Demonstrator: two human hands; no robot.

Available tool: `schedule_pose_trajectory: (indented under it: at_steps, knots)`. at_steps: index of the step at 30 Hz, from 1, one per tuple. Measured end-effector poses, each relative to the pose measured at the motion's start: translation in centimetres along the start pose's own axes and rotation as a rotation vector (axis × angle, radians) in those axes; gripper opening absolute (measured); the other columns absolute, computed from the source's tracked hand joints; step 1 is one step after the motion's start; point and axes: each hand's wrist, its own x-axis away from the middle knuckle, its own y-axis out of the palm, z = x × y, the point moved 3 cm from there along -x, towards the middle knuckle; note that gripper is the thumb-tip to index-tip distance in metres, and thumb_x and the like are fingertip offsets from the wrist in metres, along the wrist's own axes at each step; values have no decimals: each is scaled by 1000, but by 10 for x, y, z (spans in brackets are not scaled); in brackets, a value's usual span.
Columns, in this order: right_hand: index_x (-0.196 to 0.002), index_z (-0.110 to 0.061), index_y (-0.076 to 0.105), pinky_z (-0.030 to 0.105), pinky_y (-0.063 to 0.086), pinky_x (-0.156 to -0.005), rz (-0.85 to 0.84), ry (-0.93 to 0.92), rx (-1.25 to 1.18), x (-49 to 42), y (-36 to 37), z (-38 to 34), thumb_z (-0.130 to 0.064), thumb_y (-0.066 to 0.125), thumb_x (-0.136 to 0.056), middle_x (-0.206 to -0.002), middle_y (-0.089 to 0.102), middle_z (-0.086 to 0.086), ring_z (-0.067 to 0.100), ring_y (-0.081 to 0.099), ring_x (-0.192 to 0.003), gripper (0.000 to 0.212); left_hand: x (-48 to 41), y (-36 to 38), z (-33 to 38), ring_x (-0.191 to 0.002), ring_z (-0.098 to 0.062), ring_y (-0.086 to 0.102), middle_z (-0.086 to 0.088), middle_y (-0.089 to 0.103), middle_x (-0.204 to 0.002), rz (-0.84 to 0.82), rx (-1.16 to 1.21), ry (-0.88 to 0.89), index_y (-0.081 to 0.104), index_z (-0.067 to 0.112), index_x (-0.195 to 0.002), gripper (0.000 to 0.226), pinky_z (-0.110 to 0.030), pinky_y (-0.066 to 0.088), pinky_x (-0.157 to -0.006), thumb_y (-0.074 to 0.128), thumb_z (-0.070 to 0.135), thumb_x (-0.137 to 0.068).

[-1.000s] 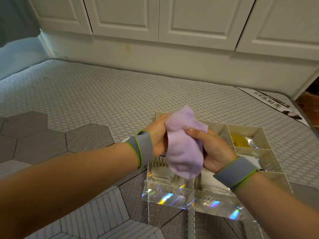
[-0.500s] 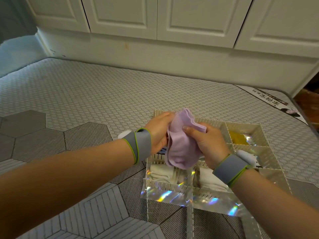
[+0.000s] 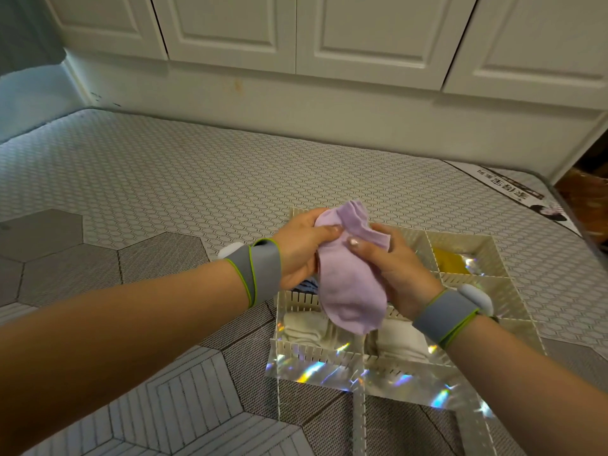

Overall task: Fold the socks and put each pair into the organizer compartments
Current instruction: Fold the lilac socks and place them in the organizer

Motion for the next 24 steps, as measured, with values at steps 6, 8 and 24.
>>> schedule_pose_trajectory:
  at_steps: [6,8,24]
  knots:
    - [-105,-4,67,34,58,-71,-355,202,-101,11,-6,16,-21,89,-53,-99,73,14,26,70,-86,59,-2,-1,3,-100,-32,56,-18,59,-104,35,-21,15,59,13,-96,22,-47,47,-91,45,-3,-91]
    - [-100,-3,67,31,58,-70,-335,224,-99,12,-6,19,-12,75,-69,-92,74,11,23,71,-80,34,-4,-3,3,-95,-30,56,-14,61,-94,41,-62,44,60,15,-88,21,-46,47,-89,52,-4,-86]
    - [-132,1,51,47,40,-105,-411,325,-516,9,-13,14,-59,60,-71,-128,57,22,35,54,-118,85,12,-3,8,-124,-4,36,0,34,-143,-357,-1018,191,68,21,-101,33,-13,34,-99,55,-2,-82]
